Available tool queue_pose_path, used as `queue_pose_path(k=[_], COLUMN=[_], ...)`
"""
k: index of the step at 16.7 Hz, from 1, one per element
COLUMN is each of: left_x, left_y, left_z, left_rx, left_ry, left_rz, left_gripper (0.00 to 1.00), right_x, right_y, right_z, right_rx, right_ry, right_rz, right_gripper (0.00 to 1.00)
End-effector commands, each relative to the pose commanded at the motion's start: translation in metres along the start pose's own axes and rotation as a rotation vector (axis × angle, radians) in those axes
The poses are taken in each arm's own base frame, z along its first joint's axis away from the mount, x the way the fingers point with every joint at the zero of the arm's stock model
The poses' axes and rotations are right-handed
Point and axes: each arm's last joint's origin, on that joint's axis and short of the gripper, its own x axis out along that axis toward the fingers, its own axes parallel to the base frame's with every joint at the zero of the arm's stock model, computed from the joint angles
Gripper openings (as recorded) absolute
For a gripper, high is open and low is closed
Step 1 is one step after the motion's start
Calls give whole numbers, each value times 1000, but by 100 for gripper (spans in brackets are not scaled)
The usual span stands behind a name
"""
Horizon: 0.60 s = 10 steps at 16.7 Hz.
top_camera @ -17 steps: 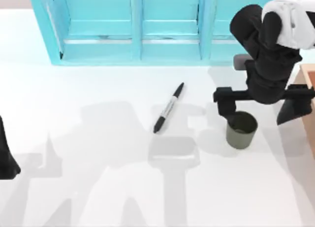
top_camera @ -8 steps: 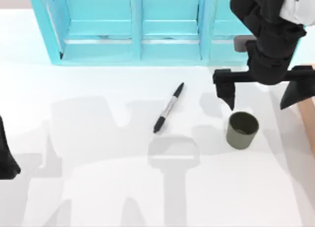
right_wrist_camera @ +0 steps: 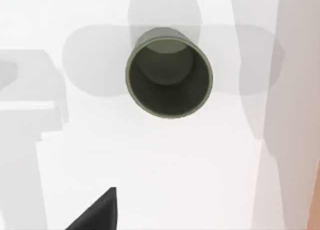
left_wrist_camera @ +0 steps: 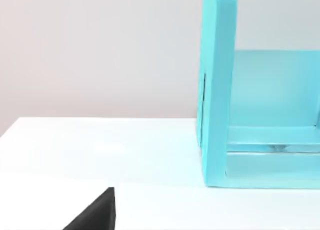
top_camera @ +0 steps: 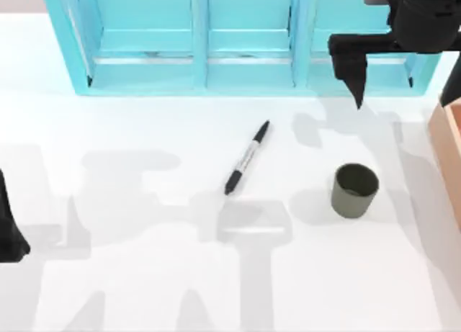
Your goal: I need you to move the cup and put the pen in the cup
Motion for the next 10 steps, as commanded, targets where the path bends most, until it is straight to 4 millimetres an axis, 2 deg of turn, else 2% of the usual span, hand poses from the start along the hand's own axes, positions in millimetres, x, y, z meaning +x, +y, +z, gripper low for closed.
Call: queue_pose_path(k=[6,10], left_x=[0,0], left_y=[0,0], left_z=[0,0], left_rx=[0,0], left_ry=[0,0], left_rz=[0,0], left_gripper=[100,100], right_x=[-3,19], right_y=[1,24], right_z=[-1,14], right_rx=[-2,77], right_ry=[-1,-16], right_rz=[1,44], right_gripper=[100,100])
